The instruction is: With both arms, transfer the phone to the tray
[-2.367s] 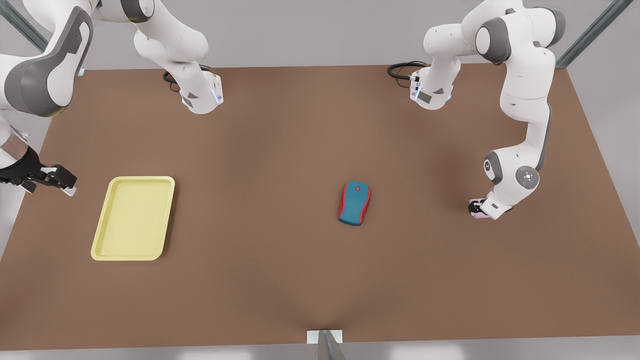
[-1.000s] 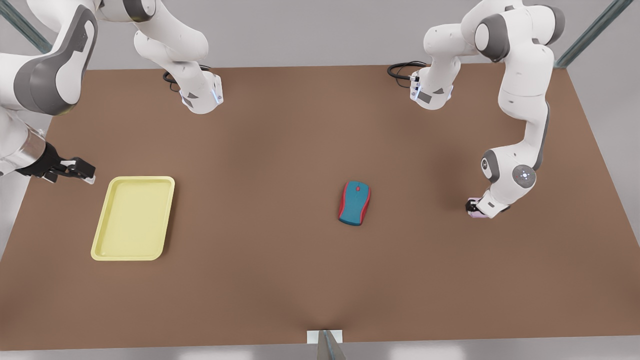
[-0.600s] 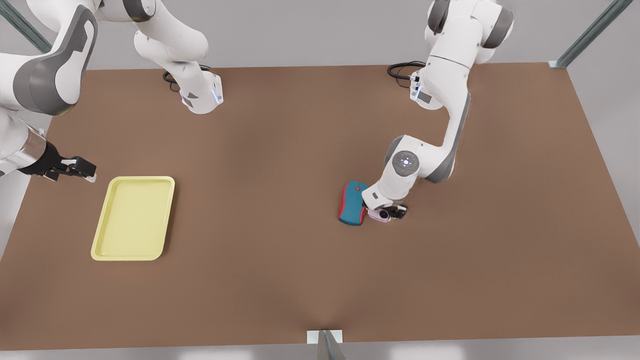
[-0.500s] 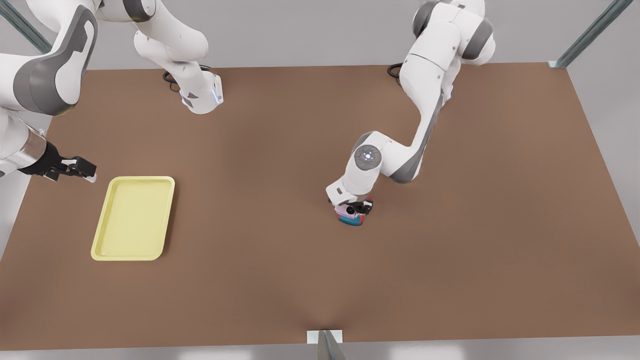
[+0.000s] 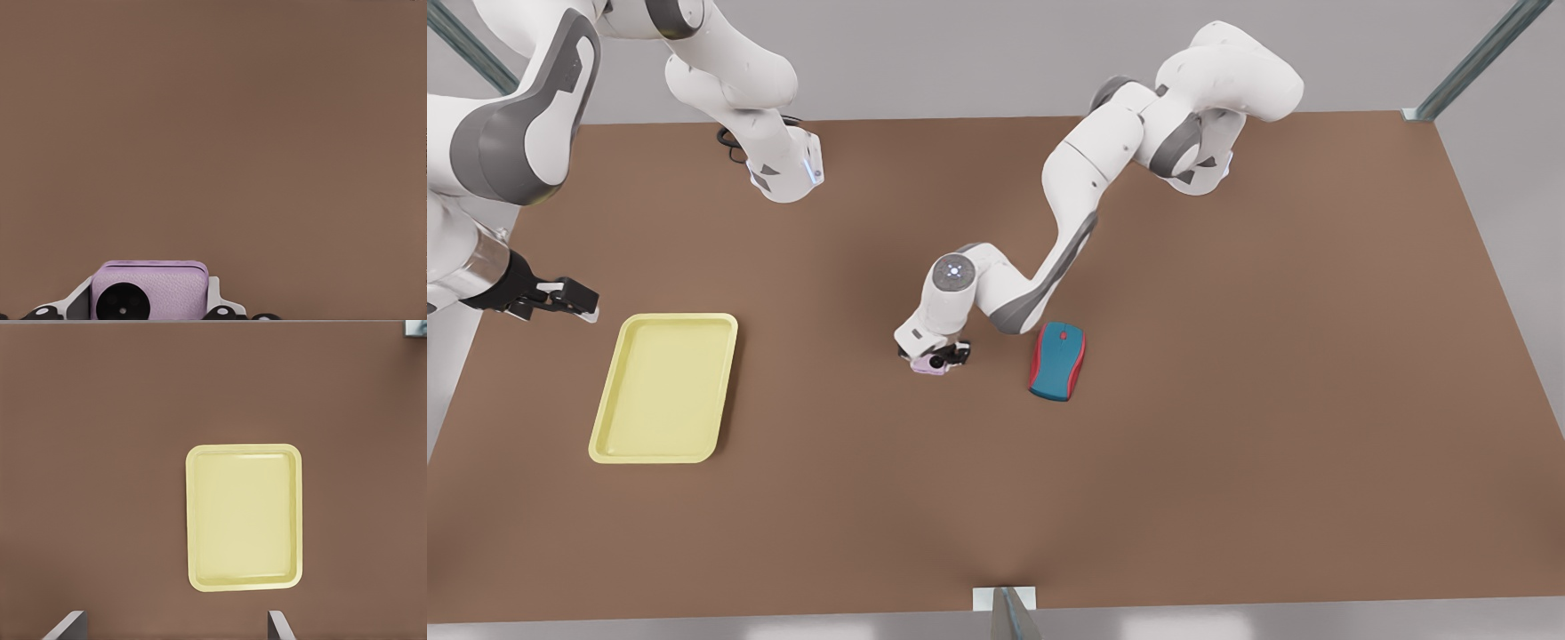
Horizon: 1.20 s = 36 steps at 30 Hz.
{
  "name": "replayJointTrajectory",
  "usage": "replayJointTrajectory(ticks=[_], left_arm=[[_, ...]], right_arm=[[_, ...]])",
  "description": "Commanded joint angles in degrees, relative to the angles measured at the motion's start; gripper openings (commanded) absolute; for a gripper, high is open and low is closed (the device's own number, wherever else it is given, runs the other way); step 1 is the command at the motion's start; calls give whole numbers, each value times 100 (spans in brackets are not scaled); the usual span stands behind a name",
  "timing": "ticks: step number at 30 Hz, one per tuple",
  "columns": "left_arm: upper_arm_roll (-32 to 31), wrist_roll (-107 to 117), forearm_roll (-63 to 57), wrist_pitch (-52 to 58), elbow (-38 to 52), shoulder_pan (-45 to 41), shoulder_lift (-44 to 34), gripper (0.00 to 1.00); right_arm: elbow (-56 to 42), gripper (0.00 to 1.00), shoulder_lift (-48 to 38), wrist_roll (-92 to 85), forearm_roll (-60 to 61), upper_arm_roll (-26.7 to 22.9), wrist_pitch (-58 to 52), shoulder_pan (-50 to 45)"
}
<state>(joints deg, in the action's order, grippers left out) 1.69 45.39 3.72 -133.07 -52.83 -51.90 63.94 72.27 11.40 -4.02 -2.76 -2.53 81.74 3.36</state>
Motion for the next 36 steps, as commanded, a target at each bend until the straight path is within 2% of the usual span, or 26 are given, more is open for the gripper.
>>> replayJointTrajectory(ticks=[1, 2, 3, 6, 8, 9, 11, 12, 14, 15, 16, 17, 18, 20, 23, 25, 32, 36], left_arm=[[-2, 867, -30, -782, 45, -57, 84, 86], [-2, 559, -30, -782, 45, -66, 119, 90], [-2, 191, -30, -782, 45, -66, 119, 99], [-28, -118, -21, -581, 45, -66, 31, 100], [33, -127, 6, 921, 45, 48, -285, 100], [51, -214, 14, 2091, 36, 435, -592, 100], [42, -1329, 58, 3348, -43, 1392, -1120, 100], [42, -2428, 58, 4095, -43, 1981, -1454, 100], [217, -3457, -30, 4948, -52, 2940, -2131, 100], [657, -3966, -21, 5080, -52, 3002, -2368, 100], [710, -4161, -21, 5028, -752, 3379, -3078, 100], [439, -4170, -354, 4343, -2089, 3721, -4265, 100], [-89, -4205, -723, 4237, -2557, 4135, -4820, 100], [-125, -4679, -777, 4131, -3356, 4320, -5857, 100], [-46, -4679, -768, 4175, -3155, 4294, -5568, 100], [-46, -4688, -759, 4166, -3040, 4303, -5401, 100], [-37, -5163, -759, 4114, -3023, 4320, -5102, 100], [-28, -5172, -759, 4149, -3032, 4320, -5084, 100]], right_arm=[[-3, 100, -7, 6, 13, -2, 0, 7], [-3, 100, -7, 6, 4, 6, 0, -28], [-3, 100, -7, 6, 4, -2, 0, -11], [6, 100, 2, 6, 13, 6, -9, -19], [-3, 100, 2, 6, 13, 6, 9, -19], [6, 100, 2, 6, 13, 6, 9, -28], [15, 100, 46, 6, 83, 15, 17, -37], [-29, 100, 90, 6, 171, 208, 0, -46], [-55, 100, 37, 41, 74, 560, -316, -485], [-47, 100, 38, 33, 92, 560, -325, -608], [-3, 100, 46, -11, 74, 551, -378, -599], [-3, 100, 186, 33, 189, 560, -545, -635], [6, 100, 397, 59, 250, 578, -361, -819], [32, 100, 556, 1016, 241, 569, -63, -1478], [339, 100, 626, 1755, 197, 569, 113, -1795], [1070, 100, 459, 2072, 285, 569, 913, -1786], [1078, 100, 1364, 3758, 514, 551, 1959, -2638], [1896, 100, 1601, 4541, 461, 569, 3375, -2964]])
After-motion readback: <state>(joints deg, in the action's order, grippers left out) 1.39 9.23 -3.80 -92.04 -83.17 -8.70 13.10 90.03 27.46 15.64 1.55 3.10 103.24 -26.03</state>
